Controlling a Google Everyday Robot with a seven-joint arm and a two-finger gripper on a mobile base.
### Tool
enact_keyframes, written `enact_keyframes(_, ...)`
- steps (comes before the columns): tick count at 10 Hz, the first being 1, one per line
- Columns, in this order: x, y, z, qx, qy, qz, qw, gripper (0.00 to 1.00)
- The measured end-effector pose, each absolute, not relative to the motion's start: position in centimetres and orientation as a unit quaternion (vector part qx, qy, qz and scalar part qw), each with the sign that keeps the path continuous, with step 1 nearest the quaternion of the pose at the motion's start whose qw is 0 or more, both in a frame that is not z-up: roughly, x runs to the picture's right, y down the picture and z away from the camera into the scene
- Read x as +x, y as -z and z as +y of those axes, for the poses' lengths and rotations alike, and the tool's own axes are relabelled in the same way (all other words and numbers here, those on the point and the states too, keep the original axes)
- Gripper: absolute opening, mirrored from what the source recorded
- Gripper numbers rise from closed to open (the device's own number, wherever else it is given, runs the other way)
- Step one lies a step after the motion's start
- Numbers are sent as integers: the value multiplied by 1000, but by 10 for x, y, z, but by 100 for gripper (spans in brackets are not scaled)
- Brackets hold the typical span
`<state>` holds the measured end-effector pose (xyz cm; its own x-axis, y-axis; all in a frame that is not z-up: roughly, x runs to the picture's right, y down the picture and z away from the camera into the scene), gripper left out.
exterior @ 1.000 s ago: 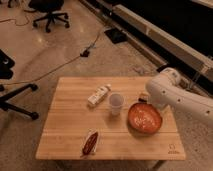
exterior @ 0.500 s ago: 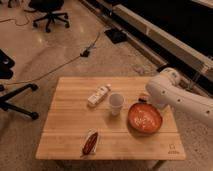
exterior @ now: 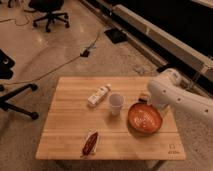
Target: Push the ceramic bowl across the table
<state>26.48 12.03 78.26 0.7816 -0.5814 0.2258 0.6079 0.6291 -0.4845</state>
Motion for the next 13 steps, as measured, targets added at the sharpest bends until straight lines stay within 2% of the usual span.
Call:
enact_keyframes(6,243,-794,149,-291,340,-63,892,65)
enact_keyframes(13,205,-792,202,-333,344,-95,873,65)
